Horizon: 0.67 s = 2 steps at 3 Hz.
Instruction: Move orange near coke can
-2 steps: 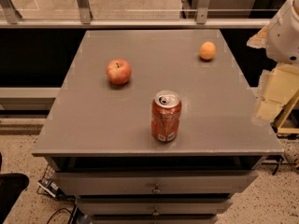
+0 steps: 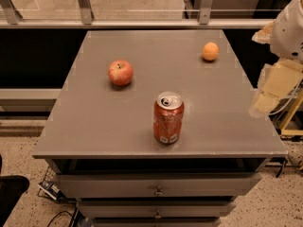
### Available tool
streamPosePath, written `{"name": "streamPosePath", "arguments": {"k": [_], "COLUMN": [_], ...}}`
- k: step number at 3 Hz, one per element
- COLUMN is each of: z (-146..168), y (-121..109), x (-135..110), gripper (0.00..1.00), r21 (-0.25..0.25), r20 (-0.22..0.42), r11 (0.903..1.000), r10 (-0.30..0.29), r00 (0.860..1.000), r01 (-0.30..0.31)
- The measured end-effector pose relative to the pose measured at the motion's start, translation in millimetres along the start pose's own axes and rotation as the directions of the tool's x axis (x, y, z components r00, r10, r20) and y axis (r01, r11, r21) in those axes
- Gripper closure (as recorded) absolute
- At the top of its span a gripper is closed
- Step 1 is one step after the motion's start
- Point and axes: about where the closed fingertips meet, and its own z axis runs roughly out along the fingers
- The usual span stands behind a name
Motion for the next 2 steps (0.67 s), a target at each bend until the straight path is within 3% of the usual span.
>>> {"name": "streamPosePath", "arguments": {"k": [1,2], "z": [22.0,42.8], "y": [-66.0,-126.3], "x": [-6.3,-23.7], "gripper": [0.0,0.0], "r21": [0.068,0.094], "r20": [0.2,0.398], "r11": [0.9912,0.9776], "r10": [0.098,0.136], "r00": [0.975,0.907], "r01": [-0.113,-0.188]}}
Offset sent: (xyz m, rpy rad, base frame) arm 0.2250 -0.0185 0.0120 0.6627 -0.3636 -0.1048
